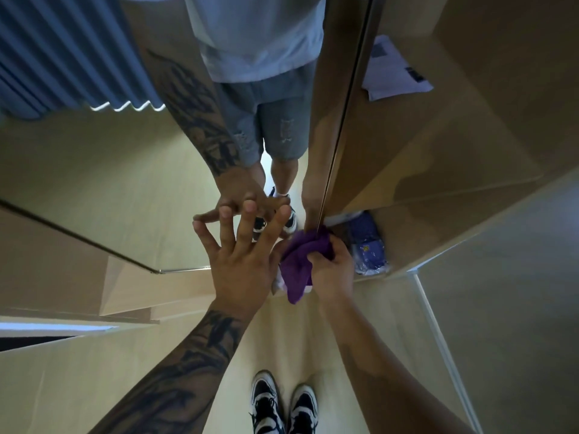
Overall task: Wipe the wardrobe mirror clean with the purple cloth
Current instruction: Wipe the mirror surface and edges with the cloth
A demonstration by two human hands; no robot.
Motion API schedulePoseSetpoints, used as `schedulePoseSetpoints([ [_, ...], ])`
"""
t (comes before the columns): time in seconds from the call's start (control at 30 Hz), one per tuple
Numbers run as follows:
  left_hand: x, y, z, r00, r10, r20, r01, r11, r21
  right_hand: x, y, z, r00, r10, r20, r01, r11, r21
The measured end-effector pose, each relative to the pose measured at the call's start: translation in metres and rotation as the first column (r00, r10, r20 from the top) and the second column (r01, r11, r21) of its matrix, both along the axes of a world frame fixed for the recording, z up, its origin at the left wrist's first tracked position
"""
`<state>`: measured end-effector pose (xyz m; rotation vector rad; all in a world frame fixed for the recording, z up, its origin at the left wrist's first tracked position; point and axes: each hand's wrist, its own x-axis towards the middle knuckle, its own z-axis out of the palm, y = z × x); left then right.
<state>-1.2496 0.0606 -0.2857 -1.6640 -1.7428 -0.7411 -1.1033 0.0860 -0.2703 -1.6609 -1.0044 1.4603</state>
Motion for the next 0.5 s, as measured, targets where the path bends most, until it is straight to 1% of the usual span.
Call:
schedulePoseSetpoints([
  [0.17,-0.009,-0.014,0.002,0.999,-0.035,0.01,0.036,0.994,-0.104,0.004,-0.01,0.041,0.997,-0.036,-0.076,0.044,0.993,0.106],
  [0.27,-0.012,-0.021,0.006,0.999,-0.053,0.007,0.053,0.99,-0.128,0.005,-0.02,0.044,1.0,0.006,-0.017,-0.003,0.988,0.157],
  [0.3,-0.013,-0.022,0.008,0.998,-0.059,0.005,0.059,0.989,-0.132,0.005,-0.019,0.041,1.0,0.018,-0.006,-0.017,0.988,0.151],
  [0.4,-0.018,-0.023,0.011,0.997,-0.069,-0.02,0.066,0.987,-0.147,0.005,-0.011,0.032,0.998,0.039,-0.05,-0.037,0.998,0.041],
  [0.5,-0.022,-0.025,0.009,0.995,-0.099,-0.02,0.095,0.987,-0.132,0.0,-0.004,0.019,0.998,0.062,0.019,-0.061,0.997,-0.046],
])
